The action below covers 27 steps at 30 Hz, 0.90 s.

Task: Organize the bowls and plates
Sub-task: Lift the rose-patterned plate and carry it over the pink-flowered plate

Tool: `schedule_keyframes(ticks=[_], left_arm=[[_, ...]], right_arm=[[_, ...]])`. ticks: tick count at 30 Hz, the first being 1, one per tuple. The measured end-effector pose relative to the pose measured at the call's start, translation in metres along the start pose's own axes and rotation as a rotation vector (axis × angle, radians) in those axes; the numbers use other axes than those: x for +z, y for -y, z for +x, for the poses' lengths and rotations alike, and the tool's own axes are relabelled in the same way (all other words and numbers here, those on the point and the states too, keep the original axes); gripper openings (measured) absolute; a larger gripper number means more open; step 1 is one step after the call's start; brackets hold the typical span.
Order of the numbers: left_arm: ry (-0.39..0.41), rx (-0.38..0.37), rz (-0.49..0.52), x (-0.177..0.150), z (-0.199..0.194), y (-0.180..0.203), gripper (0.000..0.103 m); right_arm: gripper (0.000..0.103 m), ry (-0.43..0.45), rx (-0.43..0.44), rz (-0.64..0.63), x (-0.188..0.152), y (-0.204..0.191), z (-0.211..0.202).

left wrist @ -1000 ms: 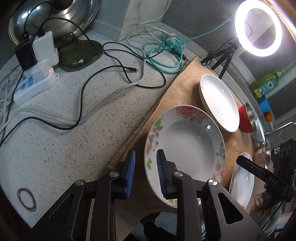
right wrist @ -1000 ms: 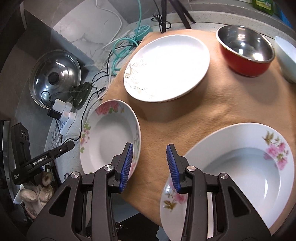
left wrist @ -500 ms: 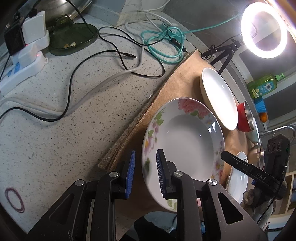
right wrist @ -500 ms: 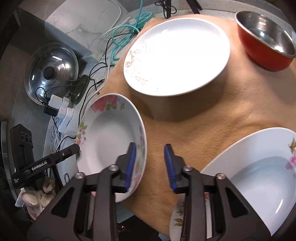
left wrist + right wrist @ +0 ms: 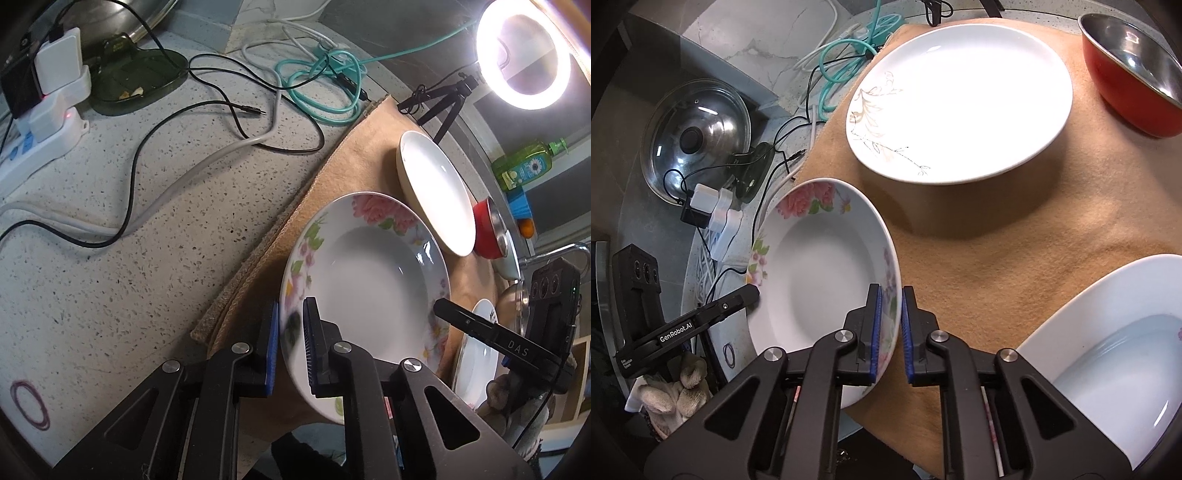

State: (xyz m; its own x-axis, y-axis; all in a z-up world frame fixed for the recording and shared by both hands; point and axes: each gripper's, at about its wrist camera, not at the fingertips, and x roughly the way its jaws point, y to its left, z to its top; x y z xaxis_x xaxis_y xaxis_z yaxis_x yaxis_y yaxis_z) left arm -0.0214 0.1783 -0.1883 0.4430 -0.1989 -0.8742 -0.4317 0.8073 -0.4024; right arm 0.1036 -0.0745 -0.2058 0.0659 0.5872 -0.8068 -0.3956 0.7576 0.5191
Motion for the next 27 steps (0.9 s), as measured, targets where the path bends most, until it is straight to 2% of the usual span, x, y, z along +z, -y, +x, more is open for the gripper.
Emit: schedule_keyframes(ticks=[11, 20, 27], left_arm=[[0.023, 0.009, 0.043, -0.001, -0.010, 0.015, 0.011], [0.043, -0.033, 0.114, -0.002, -0.023, 0.049, 0.011], [0.023, -0.080, 0.211, -0.005, -0.019, 0.091, 0.011]], right_arm=[[0.010, 0.031, -0.004, 0.001, -0.004, 0.003, -0.010], [0.010, 0.098, -0.009, 0.025, -0.017, 0.011, -0.053], [0.010, 0.152, -0.034, 0.088, -0.032, 0.035, -0.094]])
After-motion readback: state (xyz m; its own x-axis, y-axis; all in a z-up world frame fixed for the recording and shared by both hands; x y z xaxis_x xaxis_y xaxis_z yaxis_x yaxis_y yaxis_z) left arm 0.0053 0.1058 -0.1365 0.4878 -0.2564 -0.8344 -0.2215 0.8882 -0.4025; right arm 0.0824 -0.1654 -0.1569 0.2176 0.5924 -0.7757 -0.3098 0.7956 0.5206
